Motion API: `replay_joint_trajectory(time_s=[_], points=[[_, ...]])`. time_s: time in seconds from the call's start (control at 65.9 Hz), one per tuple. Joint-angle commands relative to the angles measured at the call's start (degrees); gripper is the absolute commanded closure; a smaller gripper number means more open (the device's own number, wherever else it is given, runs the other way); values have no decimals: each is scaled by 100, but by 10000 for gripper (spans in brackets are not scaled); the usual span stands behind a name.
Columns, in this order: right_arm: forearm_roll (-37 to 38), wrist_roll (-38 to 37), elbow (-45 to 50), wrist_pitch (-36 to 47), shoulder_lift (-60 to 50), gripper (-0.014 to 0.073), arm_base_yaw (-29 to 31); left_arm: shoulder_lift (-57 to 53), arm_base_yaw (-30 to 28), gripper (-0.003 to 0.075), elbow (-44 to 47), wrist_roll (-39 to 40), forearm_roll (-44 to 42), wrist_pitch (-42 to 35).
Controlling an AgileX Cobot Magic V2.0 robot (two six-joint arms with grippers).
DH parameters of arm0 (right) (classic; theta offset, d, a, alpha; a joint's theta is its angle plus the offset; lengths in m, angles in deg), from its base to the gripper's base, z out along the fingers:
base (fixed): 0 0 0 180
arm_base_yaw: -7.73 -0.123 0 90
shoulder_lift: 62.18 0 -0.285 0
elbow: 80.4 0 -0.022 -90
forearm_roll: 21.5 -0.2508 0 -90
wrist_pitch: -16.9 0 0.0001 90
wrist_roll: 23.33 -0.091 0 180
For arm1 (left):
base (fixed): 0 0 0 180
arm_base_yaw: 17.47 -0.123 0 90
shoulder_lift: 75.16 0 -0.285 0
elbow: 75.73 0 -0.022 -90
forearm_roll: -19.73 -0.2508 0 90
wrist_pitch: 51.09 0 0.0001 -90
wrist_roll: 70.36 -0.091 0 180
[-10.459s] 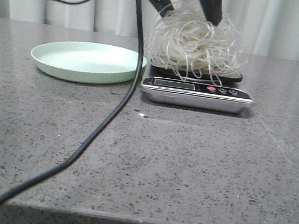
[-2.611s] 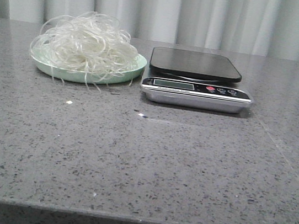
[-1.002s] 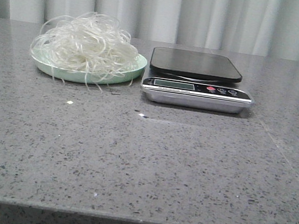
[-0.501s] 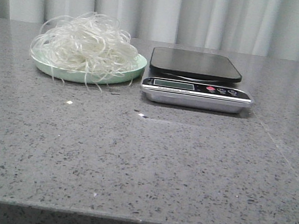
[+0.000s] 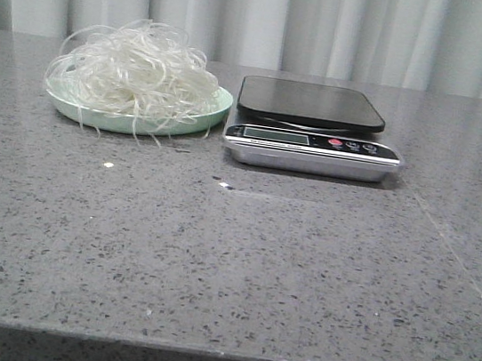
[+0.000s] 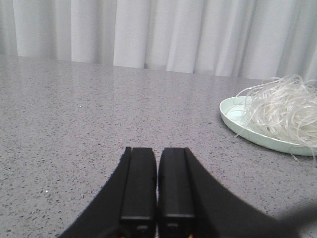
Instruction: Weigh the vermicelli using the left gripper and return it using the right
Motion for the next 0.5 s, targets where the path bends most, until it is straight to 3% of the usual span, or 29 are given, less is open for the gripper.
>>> replay_joint_trajectory(time_s=[0.0, 0.243, 0.486], points=[[103, -142, 303, 965, -222, 413, 290, -119, 6, 594, 45, 67, 7, -432], [98, -994, 1411, 1611, -887, 413, 605, -115, 6, 594, 45, 67, 7, -430], [98, -1052, 1381, 1349, -896, 413, 596, -115, 6, 594, 45, 67, 7, -419]])
